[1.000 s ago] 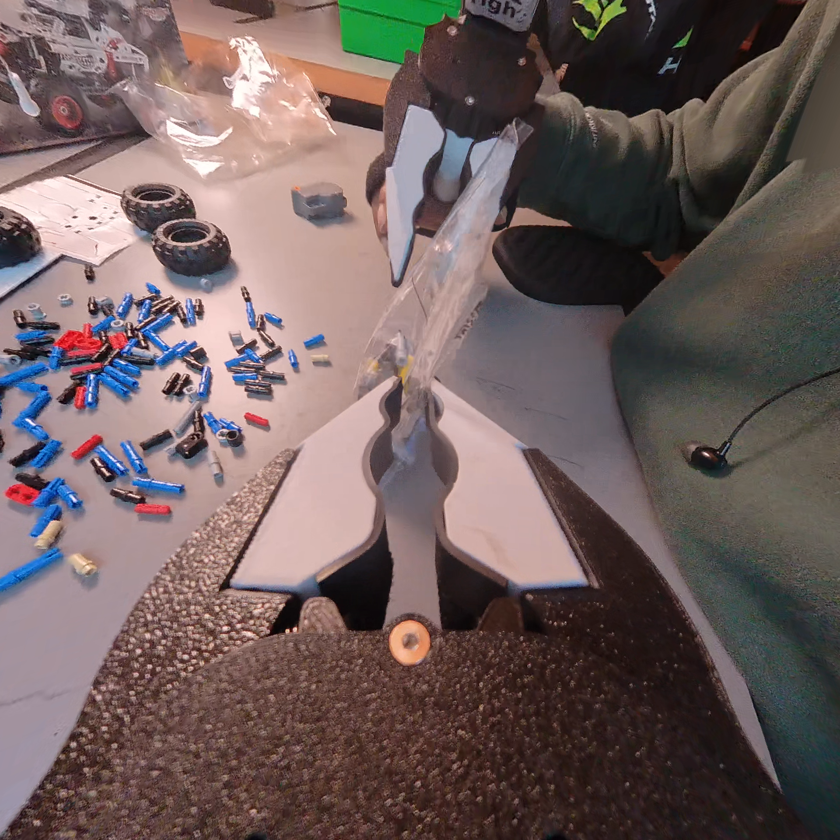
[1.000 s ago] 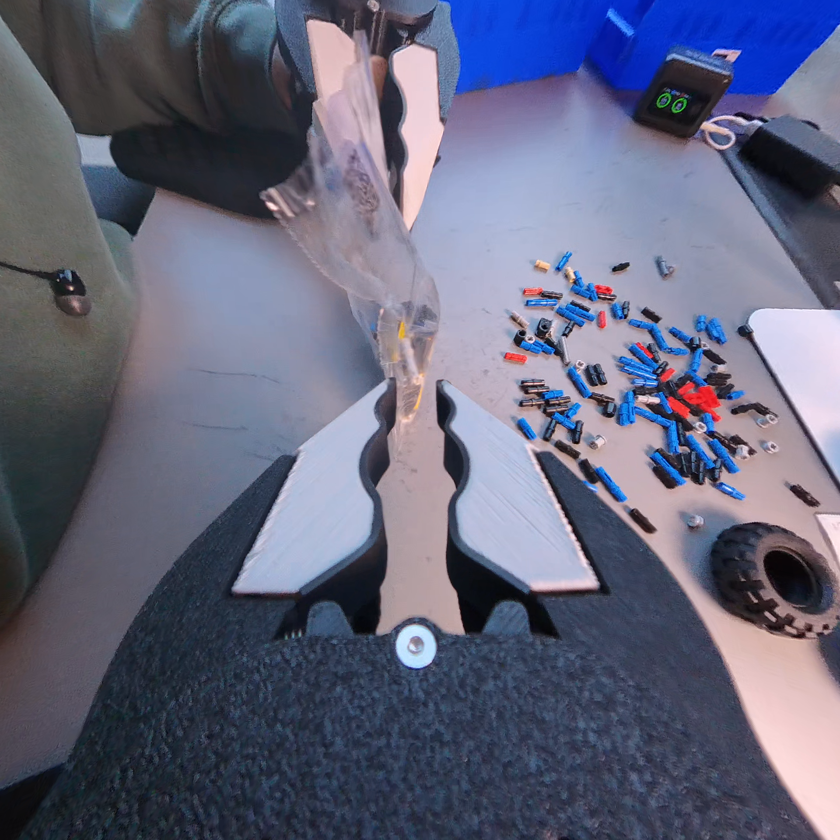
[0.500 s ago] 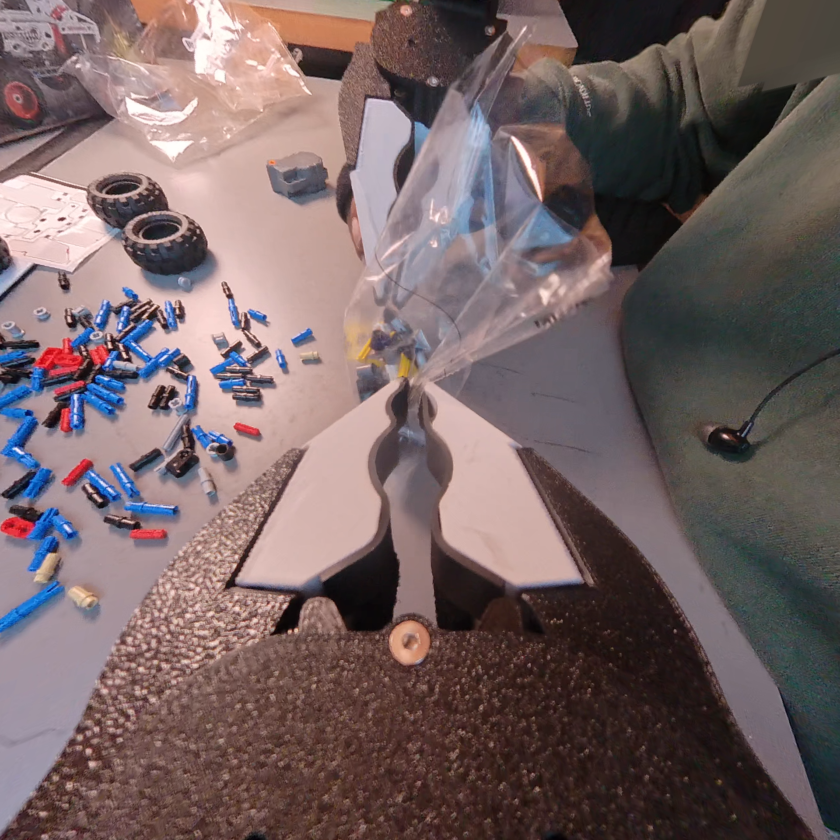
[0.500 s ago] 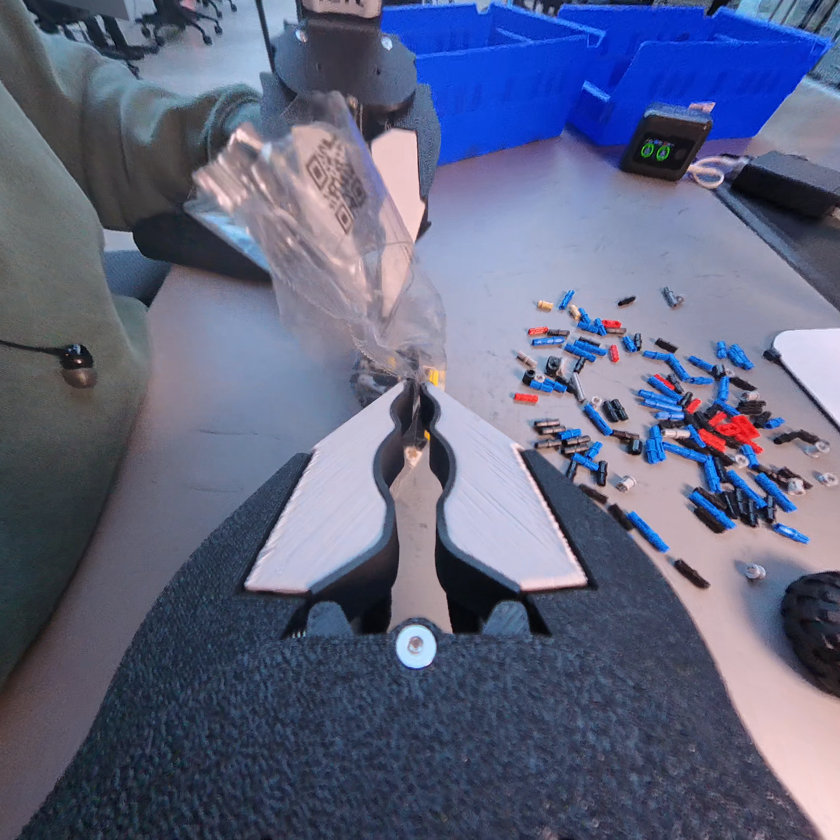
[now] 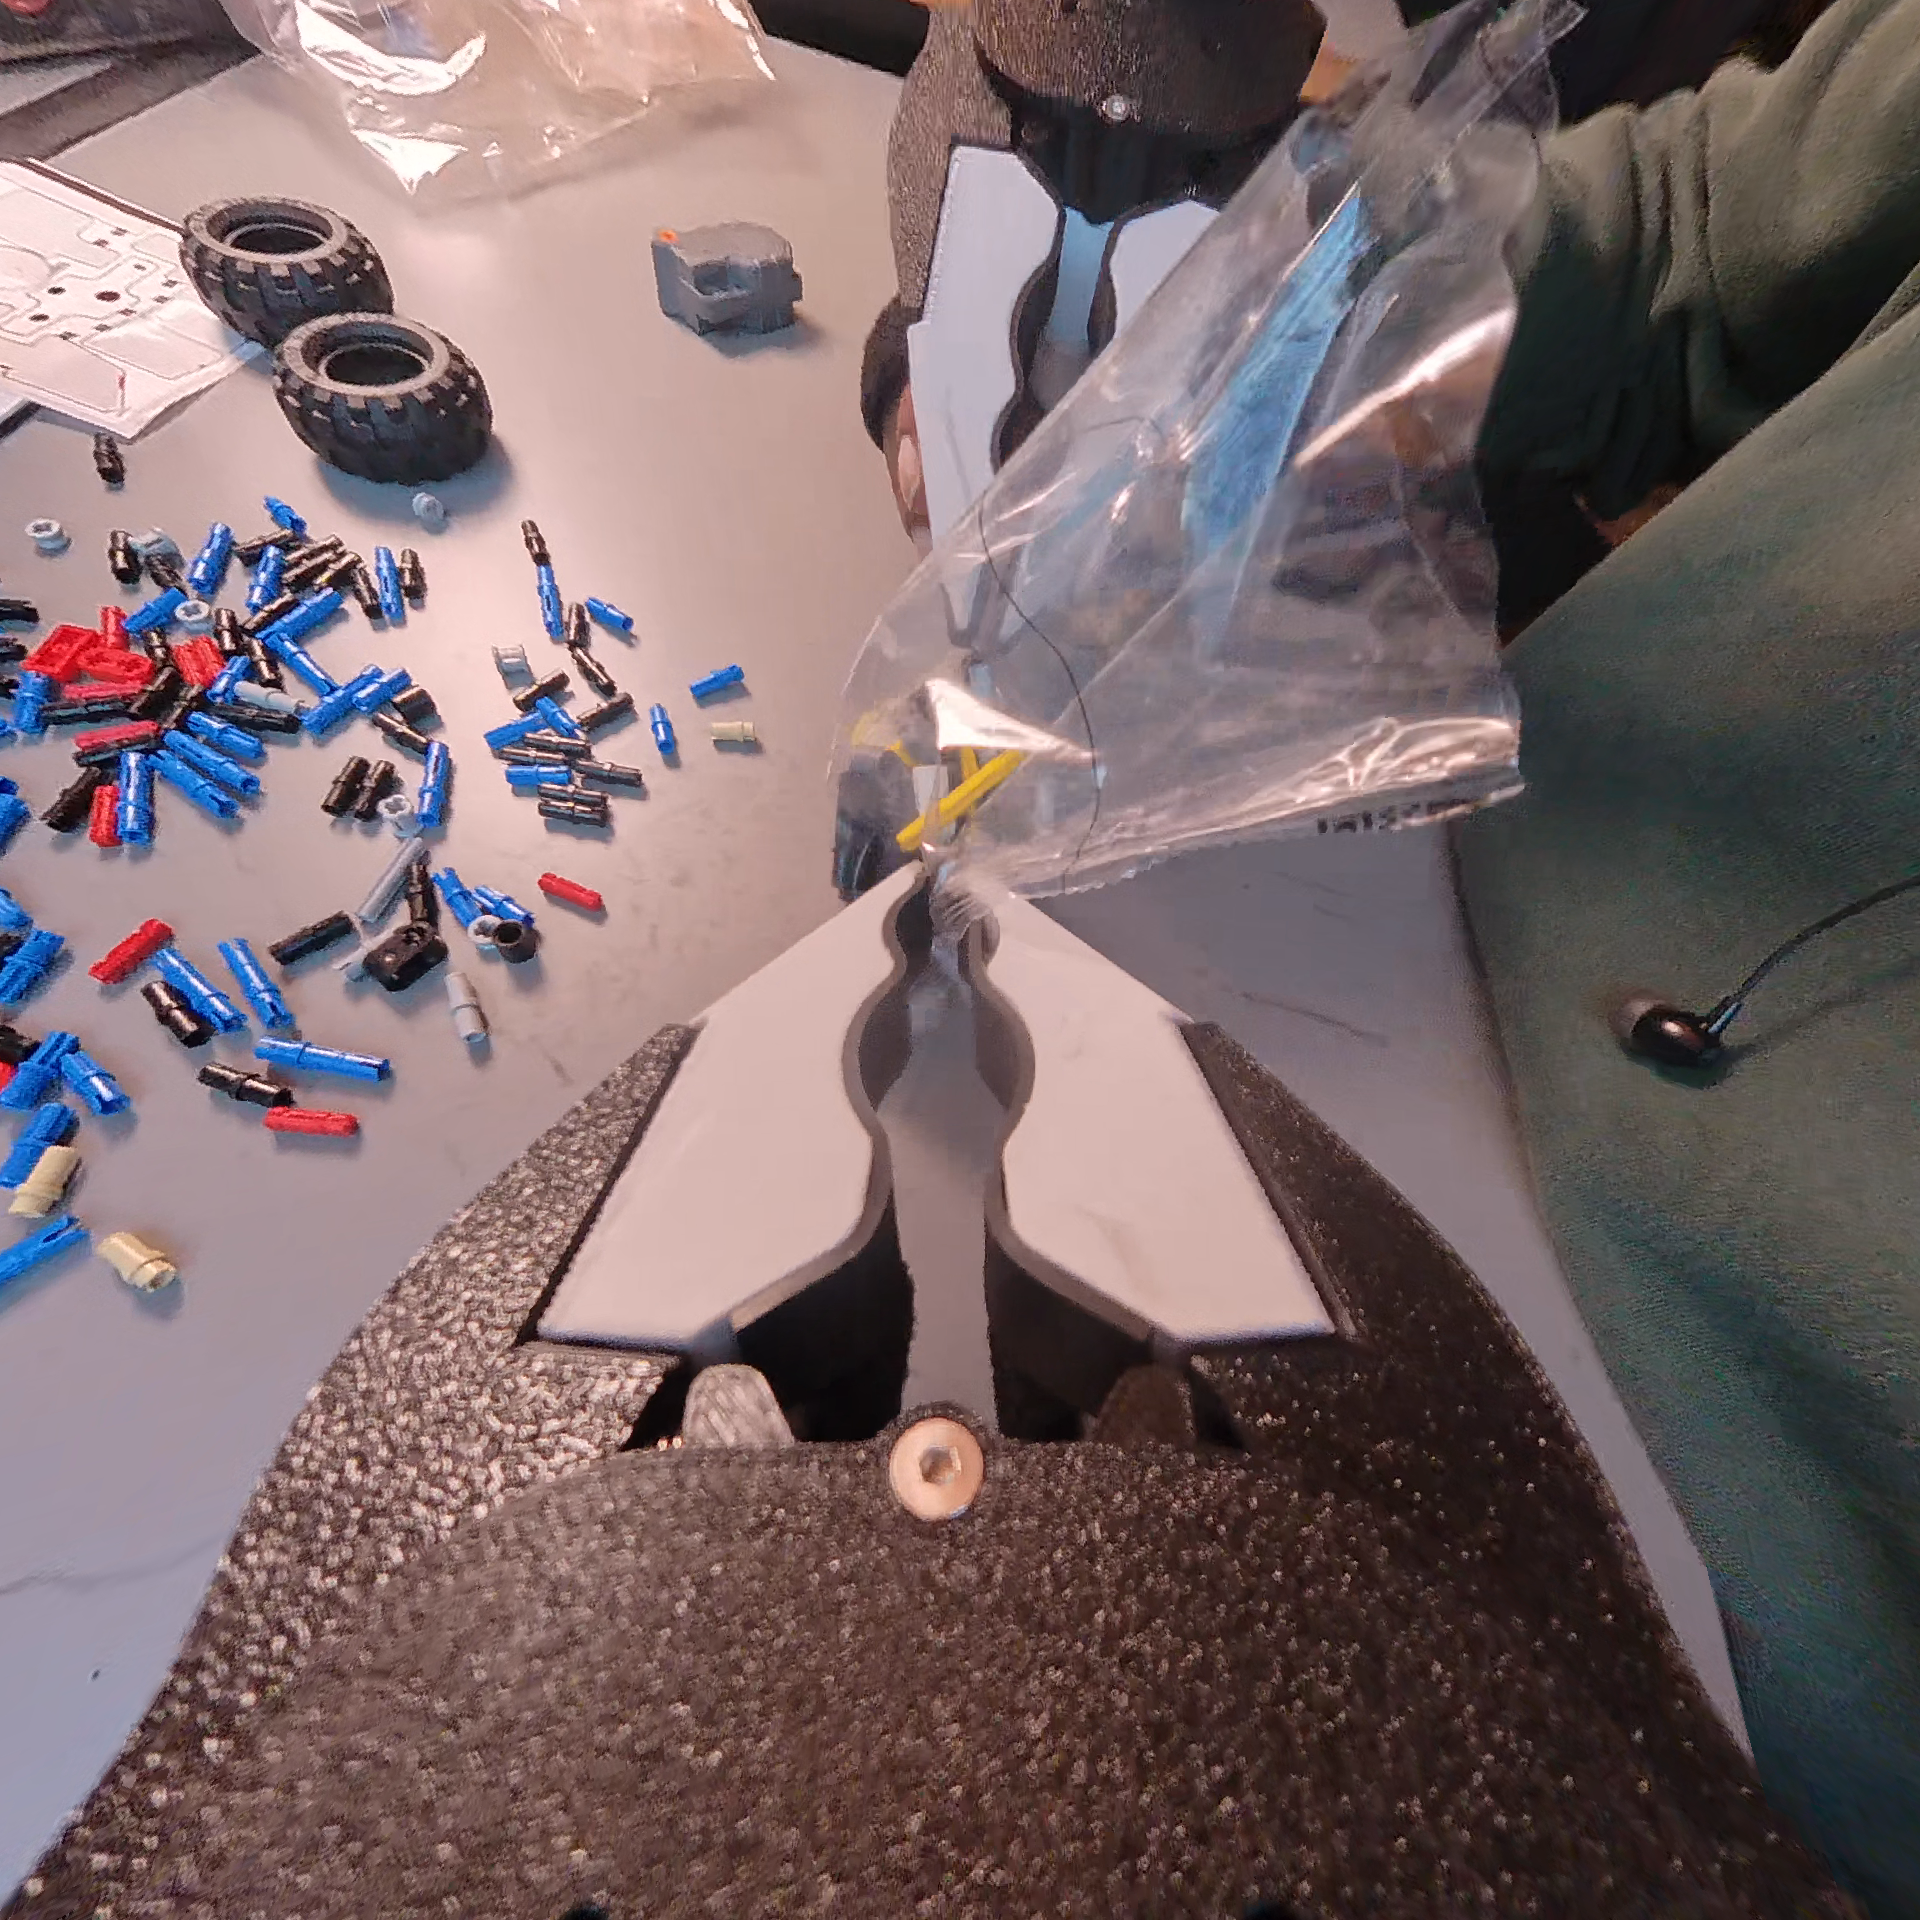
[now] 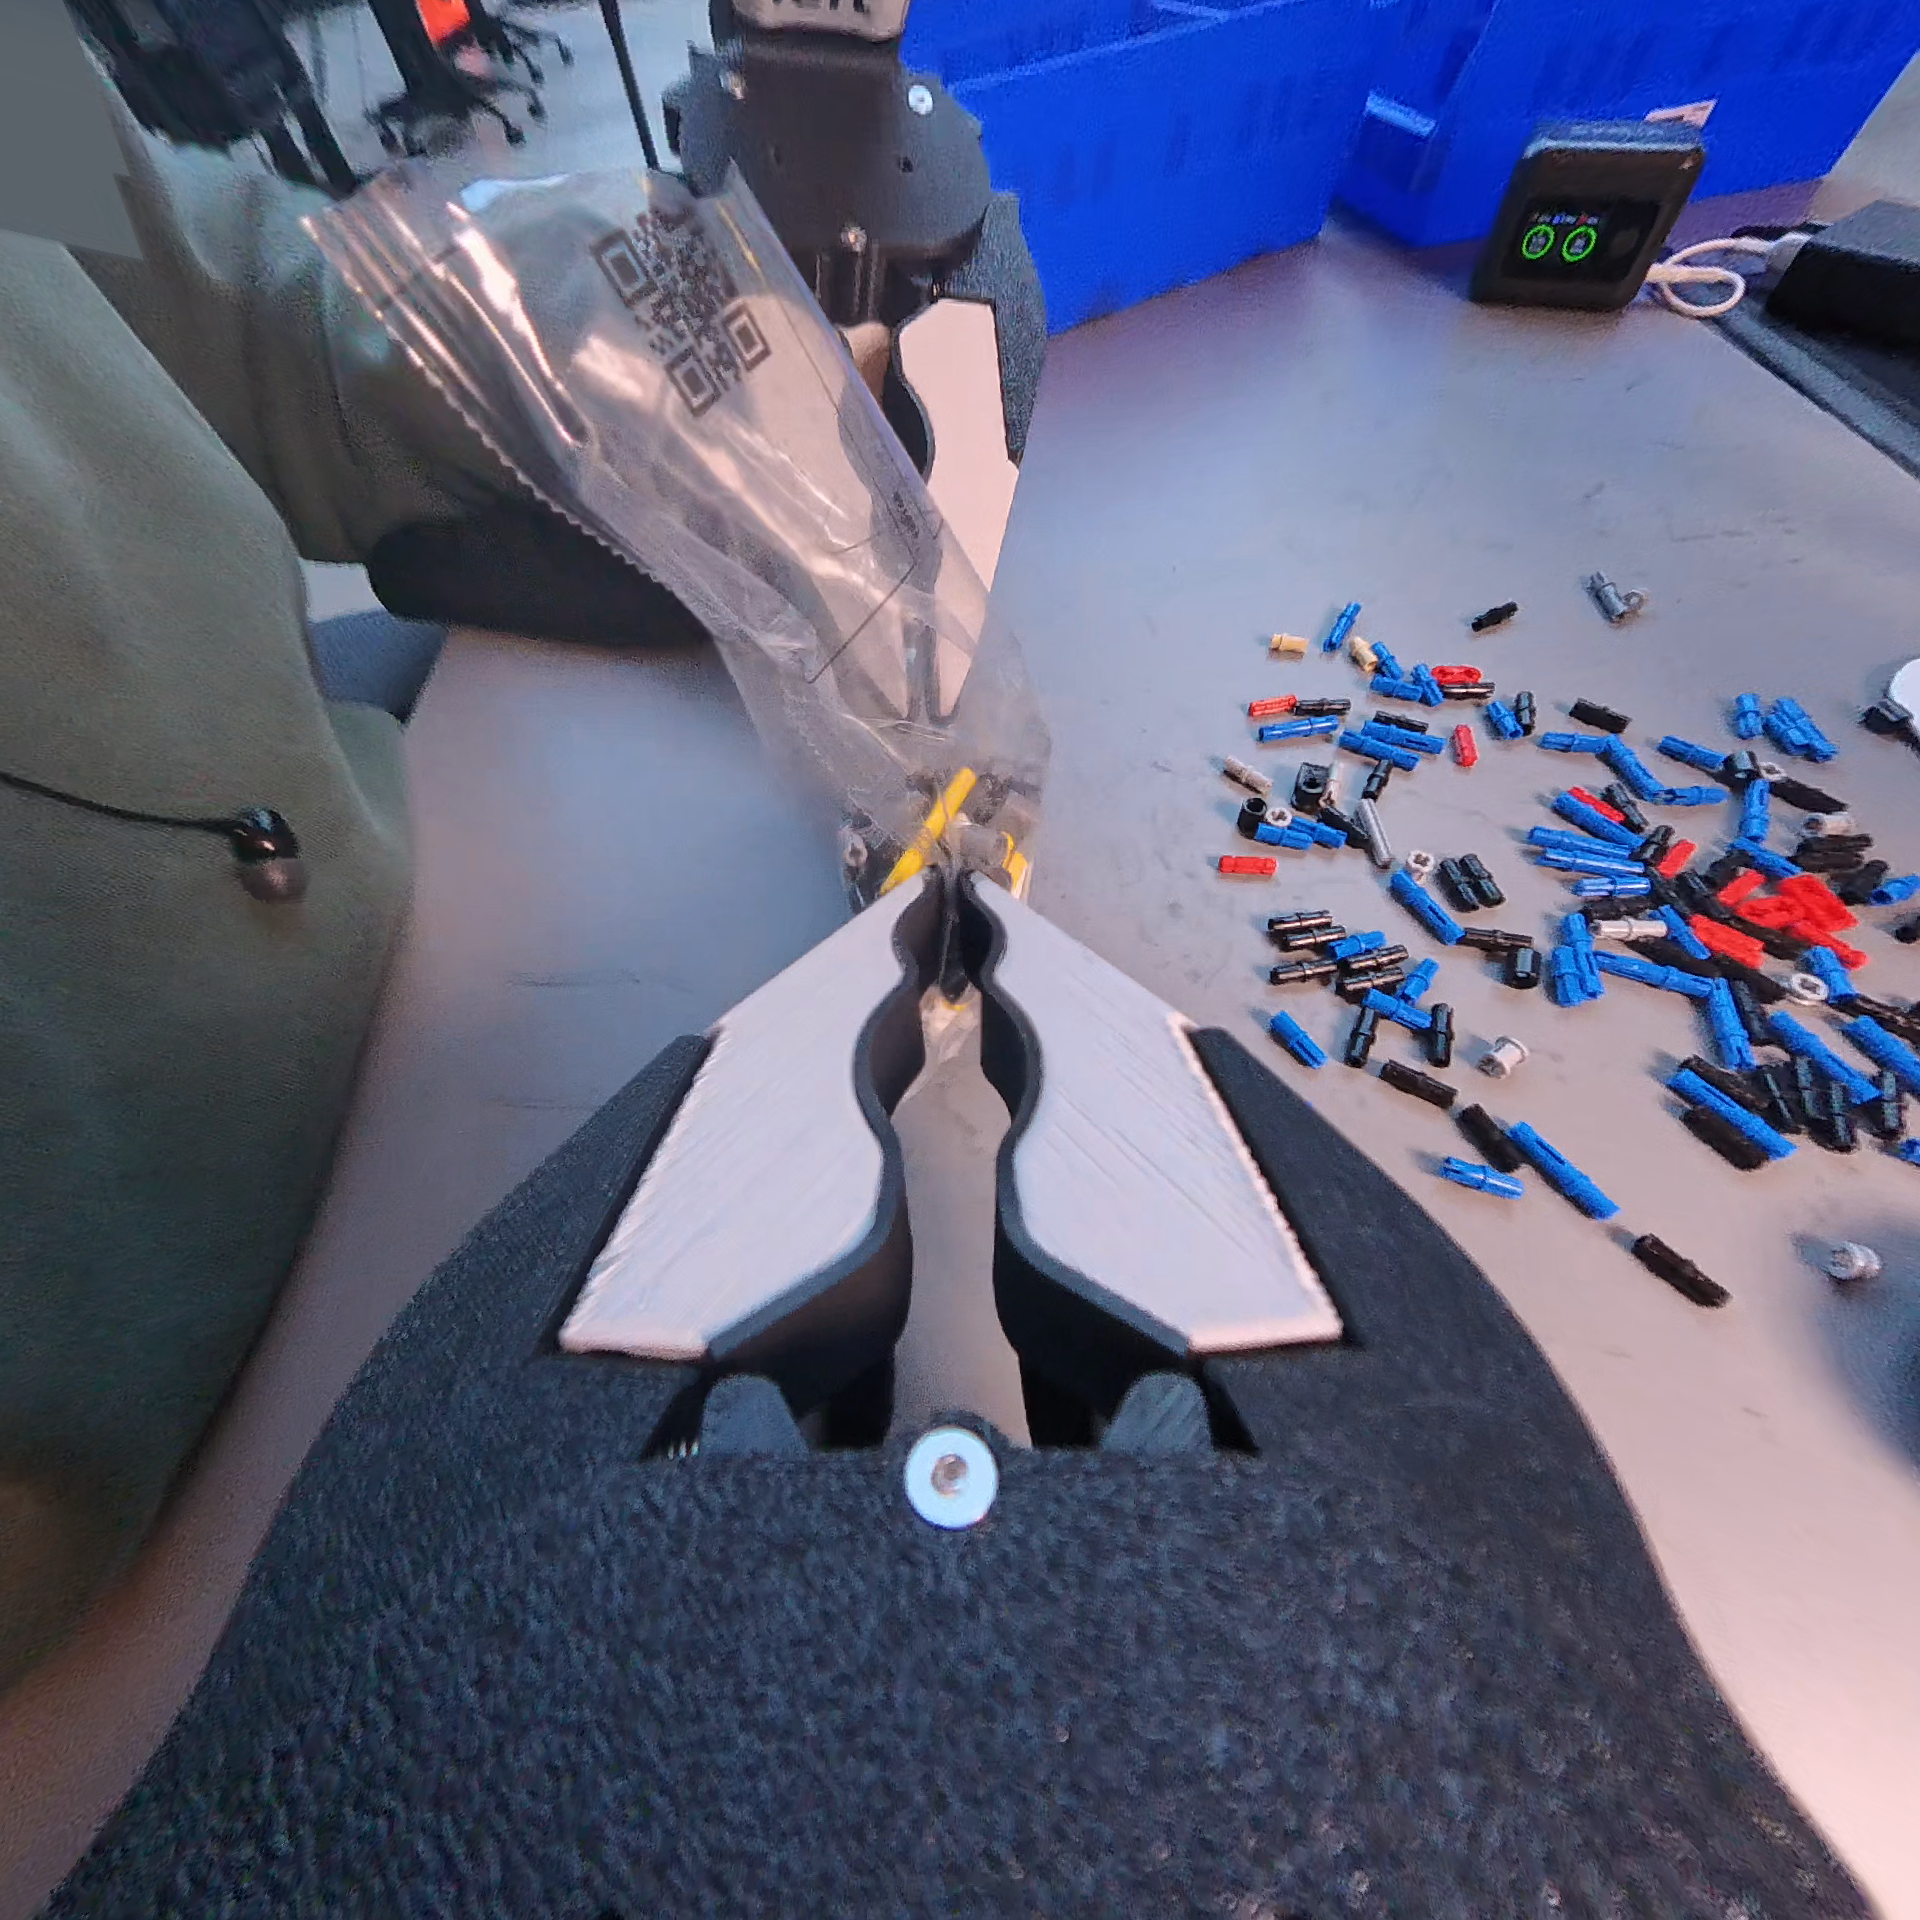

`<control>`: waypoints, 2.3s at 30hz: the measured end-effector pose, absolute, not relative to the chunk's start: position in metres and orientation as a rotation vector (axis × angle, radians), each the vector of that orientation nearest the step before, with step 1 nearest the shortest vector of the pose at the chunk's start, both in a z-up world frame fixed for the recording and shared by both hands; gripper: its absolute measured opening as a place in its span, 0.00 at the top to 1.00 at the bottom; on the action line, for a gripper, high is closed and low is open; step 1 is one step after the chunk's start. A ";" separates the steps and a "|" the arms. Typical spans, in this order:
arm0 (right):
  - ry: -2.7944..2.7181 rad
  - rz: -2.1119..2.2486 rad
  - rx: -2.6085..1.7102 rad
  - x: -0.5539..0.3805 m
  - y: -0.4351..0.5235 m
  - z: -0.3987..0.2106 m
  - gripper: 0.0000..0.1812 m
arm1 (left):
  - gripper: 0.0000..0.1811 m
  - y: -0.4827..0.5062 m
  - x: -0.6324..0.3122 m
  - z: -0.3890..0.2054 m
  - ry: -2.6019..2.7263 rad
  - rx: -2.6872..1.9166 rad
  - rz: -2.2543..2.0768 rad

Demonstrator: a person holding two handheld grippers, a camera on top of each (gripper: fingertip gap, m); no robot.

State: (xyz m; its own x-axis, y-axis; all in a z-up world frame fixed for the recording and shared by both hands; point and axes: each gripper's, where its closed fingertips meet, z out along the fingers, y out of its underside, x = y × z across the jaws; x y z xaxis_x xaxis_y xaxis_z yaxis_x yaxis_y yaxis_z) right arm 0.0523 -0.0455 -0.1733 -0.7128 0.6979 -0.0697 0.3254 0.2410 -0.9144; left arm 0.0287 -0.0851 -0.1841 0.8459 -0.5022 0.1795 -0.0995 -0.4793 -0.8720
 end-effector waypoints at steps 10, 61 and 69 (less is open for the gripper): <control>-2.284 1.327 -1.016 0.058 -0.040 -0.202 0.82 | 0.90 -0.091 0.022 -0.194 0.381 -2.088 -0.563; -2.110 1.502 -1.235 0.049 -0.025 -0.182 1.00 | 0.98 -0.086 0.002 -0.179 0.167 -2.064 -0.630; -2.112 1.378 -0.974 0.040 -0.049 -0.178 0.93 | 0.98 -0.082 0.026 -0.186 0.252 -2.085 -0.694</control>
